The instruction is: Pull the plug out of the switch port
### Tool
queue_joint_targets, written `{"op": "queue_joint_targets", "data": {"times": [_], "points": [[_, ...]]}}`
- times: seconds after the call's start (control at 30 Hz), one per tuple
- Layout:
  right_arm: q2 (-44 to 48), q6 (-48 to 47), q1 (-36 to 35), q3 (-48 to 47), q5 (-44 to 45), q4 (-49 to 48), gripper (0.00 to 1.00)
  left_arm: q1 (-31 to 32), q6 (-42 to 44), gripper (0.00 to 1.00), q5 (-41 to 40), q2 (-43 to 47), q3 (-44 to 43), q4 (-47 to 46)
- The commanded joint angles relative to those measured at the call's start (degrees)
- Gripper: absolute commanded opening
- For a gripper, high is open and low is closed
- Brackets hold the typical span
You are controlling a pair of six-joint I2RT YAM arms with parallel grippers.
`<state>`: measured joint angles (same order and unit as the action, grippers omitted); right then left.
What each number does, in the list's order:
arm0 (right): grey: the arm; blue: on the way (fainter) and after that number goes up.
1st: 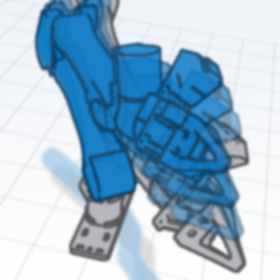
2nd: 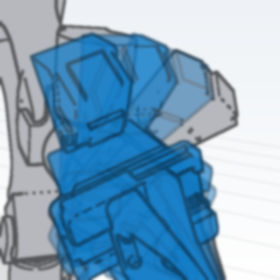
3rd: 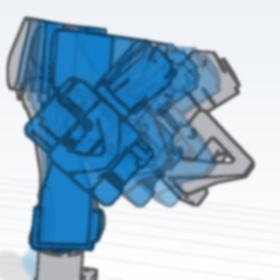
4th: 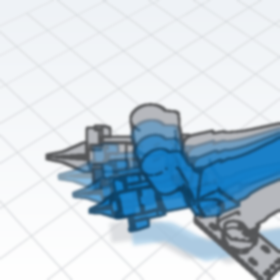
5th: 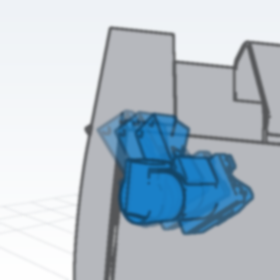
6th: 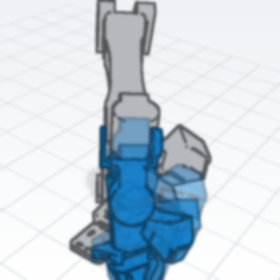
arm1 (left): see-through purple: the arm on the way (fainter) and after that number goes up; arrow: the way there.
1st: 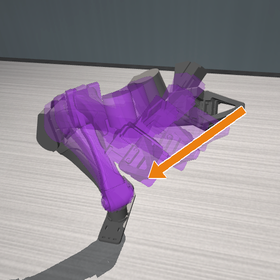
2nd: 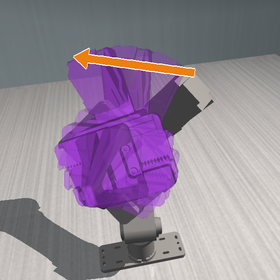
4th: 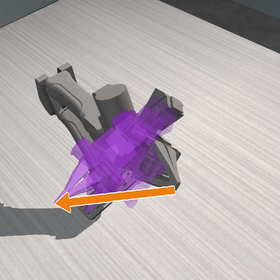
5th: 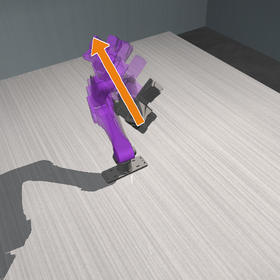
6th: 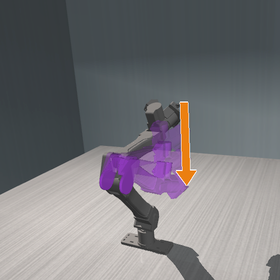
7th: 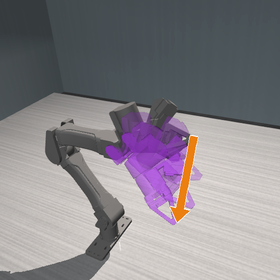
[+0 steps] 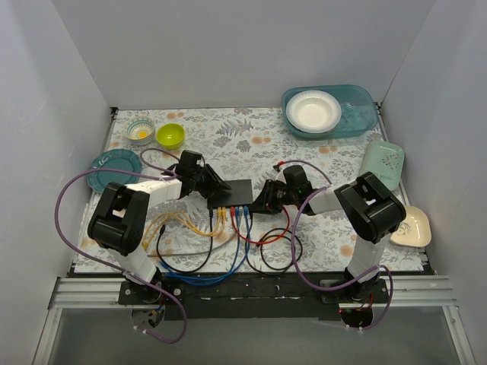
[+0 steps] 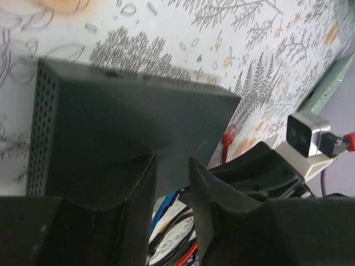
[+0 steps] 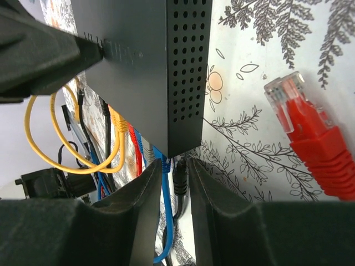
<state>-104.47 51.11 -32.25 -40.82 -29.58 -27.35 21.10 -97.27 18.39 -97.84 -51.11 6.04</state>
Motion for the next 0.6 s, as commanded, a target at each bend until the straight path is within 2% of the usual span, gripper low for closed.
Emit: {"op": "queue_joint_targets", "data": {"times": [0.0,0.1,0.3,0.37,0.47,0.57], "points": [[-0.3,-4.4,0.5,-0.1,4.9,8.7,0.36,0.0,0.9,0.31,-7.8,0.6,6.4,10.9],[0.5,-6.4,0.5,0.6,5.6,10.0,0.35,0.0,0.8,0.31,-8.2,2.6,7.8,11.5],[2.7,-12.1,0.6,5.9,7.9,14.3,0.24,0.0,0.4,0.31,-8.0,5.3,10.9,11.5],[4.7,-12.8,0.8,7.8,8.9,15.0,0.24,0.0,0.2,0.31,-8.0,6.6,11.3,11.3],[9.0,-12.4,0.8,10.9,10.8,14.3,0.32,-0.1,-0.2,0.32,-8.1,9.4,11.9,10.4],[11.8,-12.0,0.4,10.4,12.3,15.2,0.4,-0.1,-1.0,0.38,-7.4,11.8,11.3,8.8]]}}
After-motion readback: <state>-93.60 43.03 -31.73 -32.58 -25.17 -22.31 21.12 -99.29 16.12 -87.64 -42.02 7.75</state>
